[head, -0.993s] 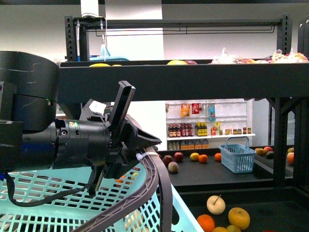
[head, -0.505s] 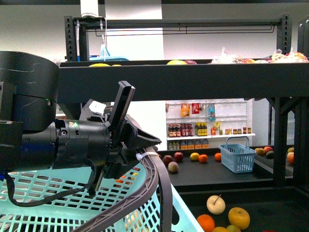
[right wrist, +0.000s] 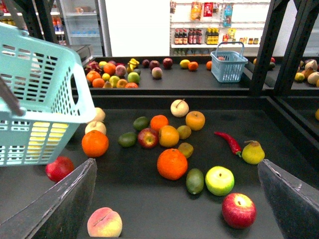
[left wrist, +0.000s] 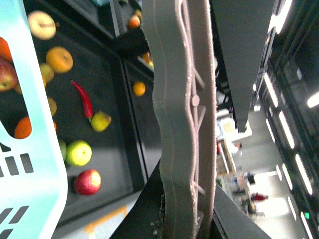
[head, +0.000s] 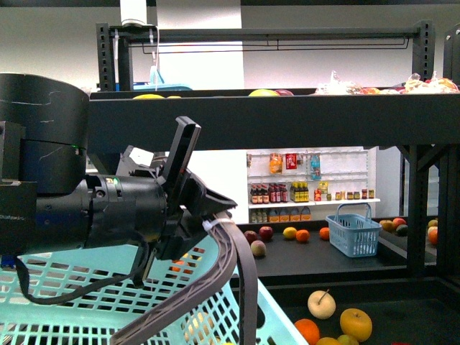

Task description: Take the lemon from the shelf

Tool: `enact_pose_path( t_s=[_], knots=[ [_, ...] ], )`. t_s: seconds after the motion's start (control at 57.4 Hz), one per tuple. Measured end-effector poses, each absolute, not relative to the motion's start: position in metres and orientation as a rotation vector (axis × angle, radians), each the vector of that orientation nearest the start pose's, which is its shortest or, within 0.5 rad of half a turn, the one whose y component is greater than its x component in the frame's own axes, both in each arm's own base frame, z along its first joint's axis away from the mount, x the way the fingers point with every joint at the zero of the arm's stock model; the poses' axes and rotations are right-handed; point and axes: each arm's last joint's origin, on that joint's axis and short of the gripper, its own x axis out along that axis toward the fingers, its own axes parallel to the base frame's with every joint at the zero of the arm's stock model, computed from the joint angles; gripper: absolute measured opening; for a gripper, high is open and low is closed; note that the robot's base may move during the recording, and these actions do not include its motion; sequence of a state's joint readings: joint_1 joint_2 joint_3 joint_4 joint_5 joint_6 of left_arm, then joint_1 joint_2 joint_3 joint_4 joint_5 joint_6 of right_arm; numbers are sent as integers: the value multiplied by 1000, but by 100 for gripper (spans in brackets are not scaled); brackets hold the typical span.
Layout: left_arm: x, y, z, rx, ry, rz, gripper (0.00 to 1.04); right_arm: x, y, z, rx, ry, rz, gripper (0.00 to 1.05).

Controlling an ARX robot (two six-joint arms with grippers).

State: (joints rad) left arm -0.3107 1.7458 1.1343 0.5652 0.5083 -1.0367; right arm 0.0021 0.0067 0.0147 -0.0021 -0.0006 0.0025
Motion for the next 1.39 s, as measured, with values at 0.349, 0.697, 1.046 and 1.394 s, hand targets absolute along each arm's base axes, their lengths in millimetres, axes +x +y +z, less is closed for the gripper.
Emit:
enact_pose_path(
  t_s=[0.349,0.697,1.046,1.394],
  knots=[
    [399,-61,270,-1273,114,-330,10,97,0,168,2,-6,3,97],
    [410,62,262,-1434,-224,-130,10,97,0,168,2,-6,3,97],
    [408,153,250,-1435,-442,-134,10,97,0,168,2,-6,3,97],
    [423,200,234,-1440,-477,-169,10,97,0,168,2,-7,2,97]
  ],
)
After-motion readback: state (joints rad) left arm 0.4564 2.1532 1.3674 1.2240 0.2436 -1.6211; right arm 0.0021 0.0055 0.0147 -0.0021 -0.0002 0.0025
